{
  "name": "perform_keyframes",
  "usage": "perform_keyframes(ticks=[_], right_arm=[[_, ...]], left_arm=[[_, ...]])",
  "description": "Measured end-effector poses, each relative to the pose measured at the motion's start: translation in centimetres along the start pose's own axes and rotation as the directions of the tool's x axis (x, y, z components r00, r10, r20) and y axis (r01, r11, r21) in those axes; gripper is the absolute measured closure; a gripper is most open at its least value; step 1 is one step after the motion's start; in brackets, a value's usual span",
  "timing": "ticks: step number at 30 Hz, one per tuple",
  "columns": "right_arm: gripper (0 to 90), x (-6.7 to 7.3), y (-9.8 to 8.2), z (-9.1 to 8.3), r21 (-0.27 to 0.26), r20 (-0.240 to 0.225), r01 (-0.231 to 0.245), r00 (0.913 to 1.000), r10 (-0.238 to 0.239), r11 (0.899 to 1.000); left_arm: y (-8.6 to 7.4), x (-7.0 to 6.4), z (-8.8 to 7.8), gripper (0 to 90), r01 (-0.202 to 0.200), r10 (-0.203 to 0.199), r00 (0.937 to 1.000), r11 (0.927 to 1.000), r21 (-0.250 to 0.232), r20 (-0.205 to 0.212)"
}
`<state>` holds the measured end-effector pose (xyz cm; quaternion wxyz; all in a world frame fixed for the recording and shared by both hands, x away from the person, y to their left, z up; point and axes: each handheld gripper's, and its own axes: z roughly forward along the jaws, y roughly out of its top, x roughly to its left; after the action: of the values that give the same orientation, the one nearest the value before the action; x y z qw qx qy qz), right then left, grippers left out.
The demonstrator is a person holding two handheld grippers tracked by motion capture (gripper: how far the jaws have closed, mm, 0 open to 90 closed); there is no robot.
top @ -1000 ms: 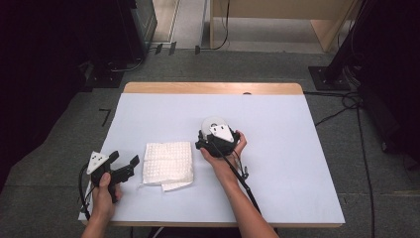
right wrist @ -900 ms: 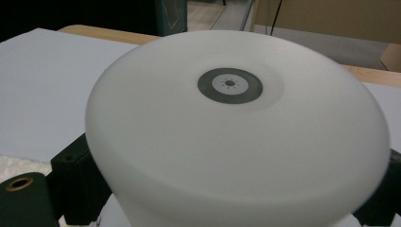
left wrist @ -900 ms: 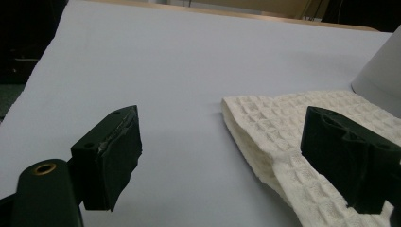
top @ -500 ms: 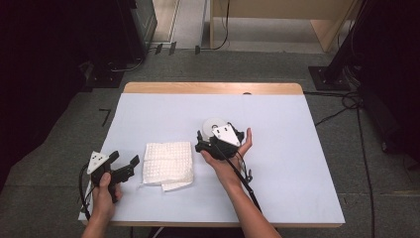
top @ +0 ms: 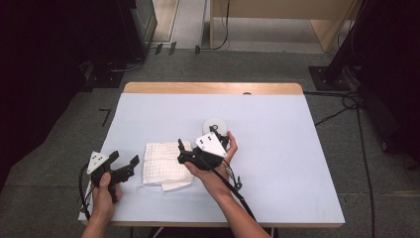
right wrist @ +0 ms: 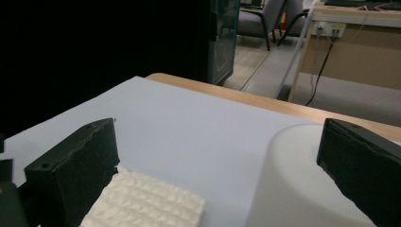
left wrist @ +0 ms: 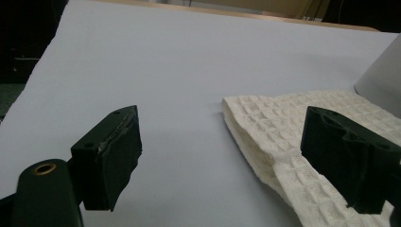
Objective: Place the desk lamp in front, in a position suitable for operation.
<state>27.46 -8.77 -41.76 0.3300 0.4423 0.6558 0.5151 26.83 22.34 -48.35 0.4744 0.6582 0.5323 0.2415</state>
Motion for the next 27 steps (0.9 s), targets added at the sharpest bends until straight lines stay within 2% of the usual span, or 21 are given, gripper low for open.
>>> perform_keyframes(ticks=[2,4,8,9,10,12,14,15,16,17,18,19,20,21,22,23,24,25,27], right_arm=[[0.0,0.4,-0.2,0.1,0.003,-0.012,0.01,0.9999,-0.01,1.0],[0.0,1.9,-0.9,0.4,0.026,-0.049,0.028,0.9984,-0.027,0.999],[0.3,3.9,-2.0,0.9,0.055,-0.098,0.05,0.9942,-0.044,0.997],[0.3,3.9,-2.0,0.9,0.055,-0.098,0.05,0.9942,-0.044,0.997],[0.3,4.7,-2.6,1.3,0.073,-0.119,0.063,0.9914,-0.054,0.995],[0.3,5.0,-2.9,1.5,0.085,-0.13,0.064,0.9901,-0.053,0.994],[0.4,5.7,-3.8,2.4,0.143,-0.166,0.069,0.9851,-0.044,0.987],[0.4,5.7,-3.8,2.4,0.143,-0.166,0.069,0.9851,-0.044,0.987],[0.3,5.8,-4.2,2.8,0.168,-0.178,0.062,0.9835,-0.032,0.984],[0.3,5.9,-4.8,3.5,0.223,-0.194,0.049,0.9811,-0.005,0.974],[0.2,5.8,-5.1,3.9,0.25,-0.197,0.042,0.9805,0.008,0.967],[0.1,5.8,-5.4,4.2,0.273,-0.199,0.039,0.9799,0.016,0.961],[0.1,5.8,-5.4,4.2,0.273,-0.199,0.039,0.9799,0.016,0.961],[0.0,5.7,-5.9,4.8,0.313,-0.202,0.036,0.9789,0.029,0.949],[0.0,5.7,-5.9,4.8,0.313,-0.202,0.036,0.9789,0.029,0.949],[0.0,5.7,-6.2,5.3,0.346,-0.207,0.039,0.9777,0.036,0.938],[0.0,5.7,-6.2,5.3,0.346,-0.207,0.039,0.9777,0.036,0.938],[0.0,5.7,-6.1,5.5,0.359,-0.205,0.047,0.9784,0.03,0.932],[0.0,5.9,-6.2,6.0,0.399,-0.199,0.065,0.9799,0.018,0.915]], left_arm=[[0.0,0.0,0.0,13.5,0.0,0.0,1.0,1.0,0.0,0.0],[0.0,0.0,0.0,13.6,0.0,0.0,1.0,1.0,0.0,0.001],[0.0,0.0,0.0,13.5,0.0,0.0,1.0,1.0,0.0,0.003],[0.0,0.0,0.0,13.5,0.0,0.0,1.0,1.0,0.0,0.003],[0.0,0.0,0.0,13.5,0.001,-0.001,1.0,1.0,-0.001,0.003],[0.0,0.0,0.0,13.5,0.0,0.0,1.0,1.0,0.0,0.003],[0.0,0.0,0.0,13.5,0.002,-0.002,1.0,1.0,-0.001,0.004],[0.0,0.0,0.0,13.5,0.002,-0.002,1.0,1.0,-0.001,0.004],[0.0,0.0,0.0,13.5,0.005,-0.004,1.0,1.0,-0.004,0.002],[0.0,0.1,-0.1,13.5,0.009,-0.009,1.0,0.9999,-0.005,0.001],[0.0,0.1,0.0,13.5,0.01,-0.01,0.9999,0.9999,-0.006,0.001],[0.0,0.0,0.0,13.6,0.007,-0.007,1.0,1.0,-0.004,0.0],[0.0,0.0,0.0,13.5,0.007,-0.007,1.0,1.0,-0.004,0.0],[0.0,-0.1,0.0,13.5,-0.008,0.008,1.0,1.0,-0.001,-0.003],[0.0,-0.1,0.0,13.6,-0.008,0.008,1.0,1.0,-0.001,-0.003],[0.0,-0.2,0.1,13.6,-0.012,0.012,0.9999,0.9999,0.0,-0.004],[0.0,-0.2,0.1,13.5,-0.012,0.012,0.9999,0.9999,0.0,-0.004],[0.0,-0.2,0.0,13.5,-0.01,0.01,0.9999,0.9999,0.002,-0.004],[0.0,-0.1,0.0,13.5,-0.003,0.003,1.0,1.0,0.001,-0.003]])
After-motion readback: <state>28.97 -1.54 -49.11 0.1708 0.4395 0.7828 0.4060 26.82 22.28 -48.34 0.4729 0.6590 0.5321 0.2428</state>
